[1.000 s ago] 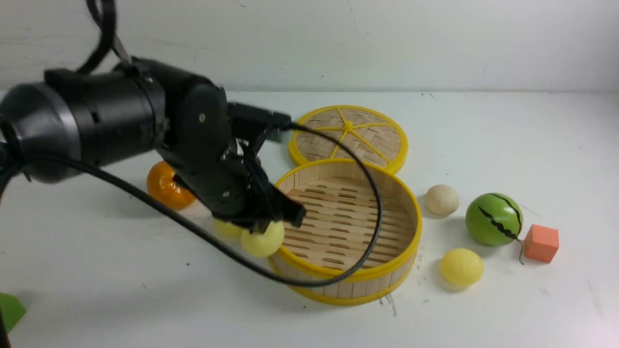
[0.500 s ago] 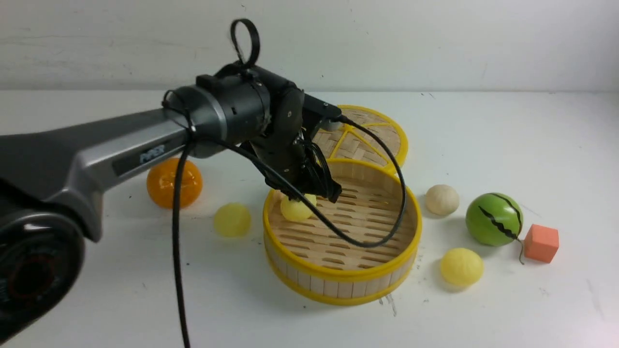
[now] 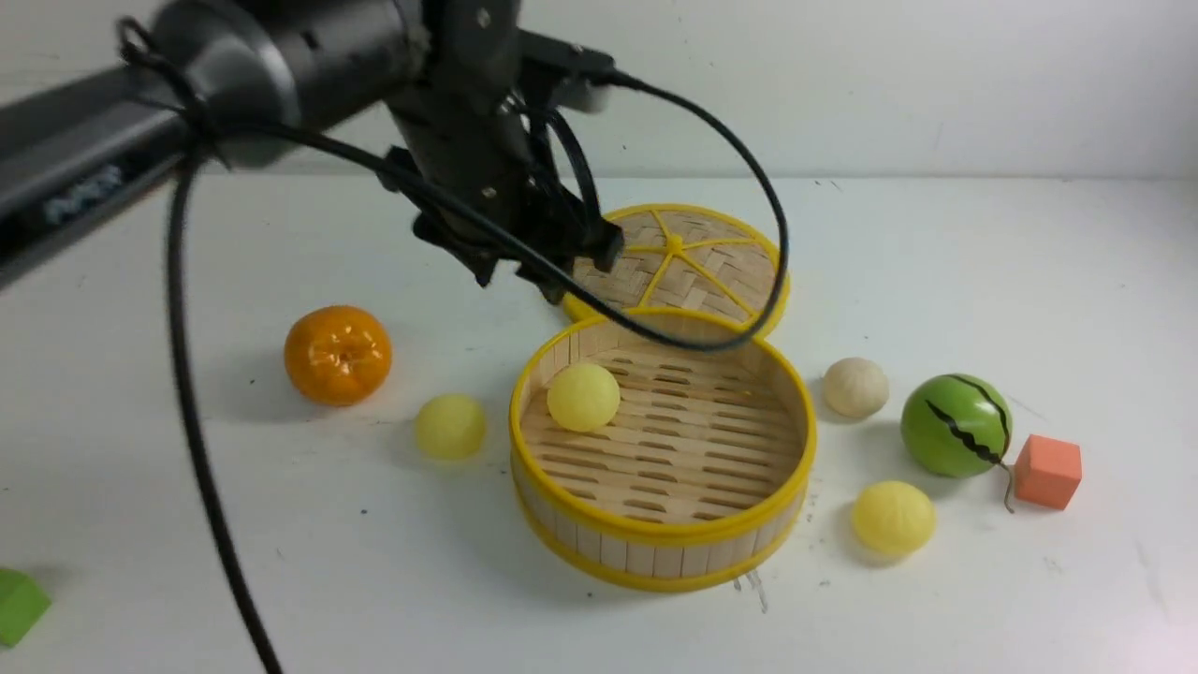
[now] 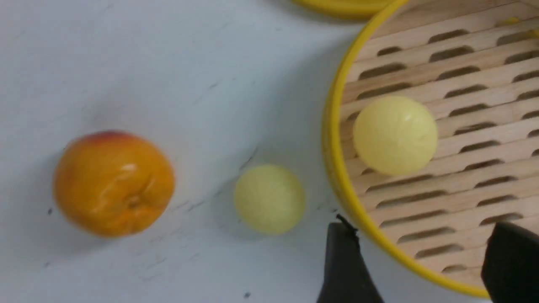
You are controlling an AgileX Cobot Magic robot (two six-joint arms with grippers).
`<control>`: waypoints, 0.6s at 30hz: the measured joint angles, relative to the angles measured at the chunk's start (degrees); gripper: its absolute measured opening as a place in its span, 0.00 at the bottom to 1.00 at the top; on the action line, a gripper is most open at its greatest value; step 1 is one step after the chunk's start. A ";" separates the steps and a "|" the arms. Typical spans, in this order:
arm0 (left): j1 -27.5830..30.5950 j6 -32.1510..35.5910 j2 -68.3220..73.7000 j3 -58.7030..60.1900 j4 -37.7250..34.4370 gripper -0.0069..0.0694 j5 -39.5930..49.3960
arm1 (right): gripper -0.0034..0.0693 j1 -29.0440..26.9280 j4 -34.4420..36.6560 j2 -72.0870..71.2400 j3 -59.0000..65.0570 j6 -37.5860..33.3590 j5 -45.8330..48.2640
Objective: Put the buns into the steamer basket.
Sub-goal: Use the left arm to grab a steamed stuffed bun
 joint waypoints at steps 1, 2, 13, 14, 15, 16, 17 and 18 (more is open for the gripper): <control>1.39 0.15 -0.61 0.75 -0.39 0.61 0.66 | 0.38 0.00 0.00 0.00 0.00 0.00 0.00; 2.11 0.28 -0.79 1.34 -0.67 0.59 1.01 | 0.38 0.00 0.00 0.00 0.00 0.00 0.00; 11.53 8.34 5.58 13.89 -11.67 0.26 -12.70 | 0.38 0.00 0.00 0.00 0.00 0.00 0.00; 11.53 8.40 5.69 13.89 -11.63 0.26 -12.79 | 0.38 0.00 0.00 0.00 0.00 0.00 0.00; 11.90 8.57 6.60 13.89 -11.81 0.28 -13.64 | 0.38 0.00 0.00 0.00 0.00 0.00 0.00; 12.04 8.62 7.16 13.94 -11.88 0.29 -14.46 | 0.38 0.00 0.00 0.00 0.00 0.00 0.00; 12.13 8.68 7.64 13.93 -11.88 0.31 -15.26 | 0.38 0.00 0.00 0.00 0.00 0.00 0.00; 12.18 8.75 8.03 13.93 -11.94 0.33 -16.02 | 0.38 0.00 0.00 0.00 0.00 0.00 0.00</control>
